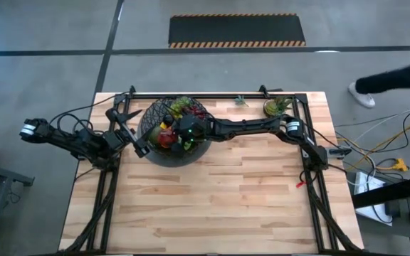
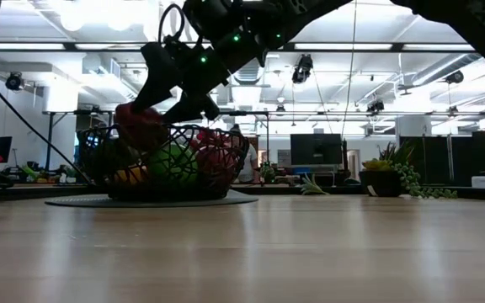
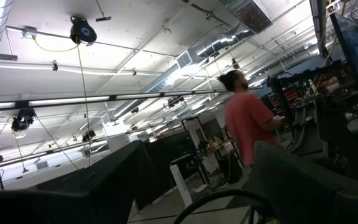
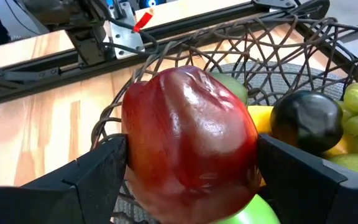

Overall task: Build produce basket
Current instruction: Put the red apple into the basket

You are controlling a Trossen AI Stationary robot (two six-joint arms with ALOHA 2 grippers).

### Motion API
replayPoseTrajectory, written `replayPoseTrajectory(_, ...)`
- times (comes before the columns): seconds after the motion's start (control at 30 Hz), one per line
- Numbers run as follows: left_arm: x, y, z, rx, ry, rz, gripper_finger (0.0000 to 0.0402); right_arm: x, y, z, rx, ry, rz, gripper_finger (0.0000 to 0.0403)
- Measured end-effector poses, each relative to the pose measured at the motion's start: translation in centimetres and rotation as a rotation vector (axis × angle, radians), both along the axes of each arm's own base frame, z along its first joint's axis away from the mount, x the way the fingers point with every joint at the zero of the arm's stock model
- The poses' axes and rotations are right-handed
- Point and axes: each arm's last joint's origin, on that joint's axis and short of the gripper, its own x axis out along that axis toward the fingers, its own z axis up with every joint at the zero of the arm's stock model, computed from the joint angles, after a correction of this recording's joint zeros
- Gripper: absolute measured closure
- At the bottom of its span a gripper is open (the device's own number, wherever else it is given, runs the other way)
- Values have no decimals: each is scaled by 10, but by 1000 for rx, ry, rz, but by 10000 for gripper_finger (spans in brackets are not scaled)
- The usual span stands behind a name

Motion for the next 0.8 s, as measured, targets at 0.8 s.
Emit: replayPoseTrajectory(0.8, 0, 0, 0, 0, 1, 0, 114, -2, -3, 12, 5, 0, -47, 44)
